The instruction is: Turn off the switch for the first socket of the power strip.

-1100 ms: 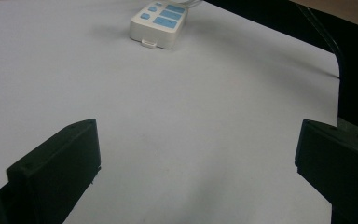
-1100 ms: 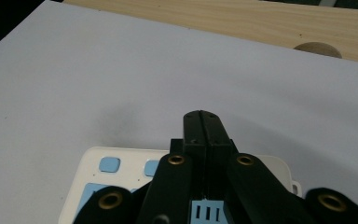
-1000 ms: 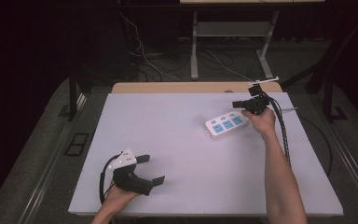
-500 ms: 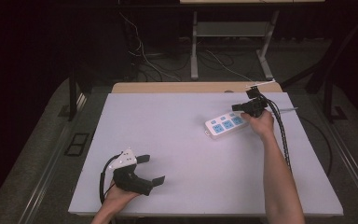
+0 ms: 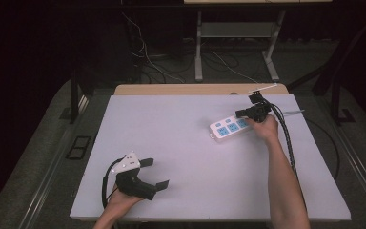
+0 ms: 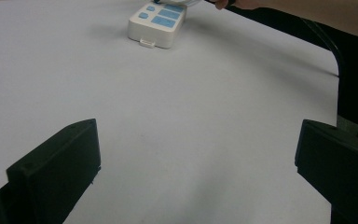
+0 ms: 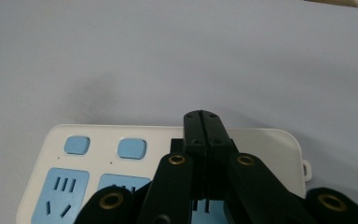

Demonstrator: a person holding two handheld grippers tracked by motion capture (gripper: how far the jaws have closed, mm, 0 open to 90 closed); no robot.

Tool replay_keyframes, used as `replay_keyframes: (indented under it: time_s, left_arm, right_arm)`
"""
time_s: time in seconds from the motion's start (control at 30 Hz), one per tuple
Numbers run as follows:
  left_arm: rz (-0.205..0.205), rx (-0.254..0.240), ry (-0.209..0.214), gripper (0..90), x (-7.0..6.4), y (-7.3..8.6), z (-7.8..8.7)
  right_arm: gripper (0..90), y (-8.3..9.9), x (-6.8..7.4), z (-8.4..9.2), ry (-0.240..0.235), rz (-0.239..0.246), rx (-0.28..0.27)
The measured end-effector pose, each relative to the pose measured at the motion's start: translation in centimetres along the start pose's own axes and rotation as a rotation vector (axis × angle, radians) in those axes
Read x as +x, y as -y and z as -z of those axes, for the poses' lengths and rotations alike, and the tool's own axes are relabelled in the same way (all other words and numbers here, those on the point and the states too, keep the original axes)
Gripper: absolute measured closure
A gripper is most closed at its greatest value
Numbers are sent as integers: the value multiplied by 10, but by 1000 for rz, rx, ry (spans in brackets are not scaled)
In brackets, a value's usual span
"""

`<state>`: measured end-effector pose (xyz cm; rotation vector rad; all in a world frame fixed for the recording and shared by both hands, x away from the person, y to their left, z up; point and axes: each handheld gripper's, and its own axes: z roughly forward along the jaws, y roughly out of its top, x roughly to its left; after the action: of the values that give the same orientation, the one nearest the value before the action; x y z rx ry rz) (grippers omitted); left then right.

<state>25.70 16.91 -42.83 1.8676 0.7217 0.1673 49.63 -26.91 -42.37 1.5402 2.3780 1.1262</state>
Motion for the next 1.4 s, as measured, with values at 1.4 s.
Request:
replay_keyframes:
  time_s: [1.4]
  left_arm:
    - [-9,15,4,0,-2,1,-2]
  right_arm:
    - [900,6,-6,1,-46,-17,-13]
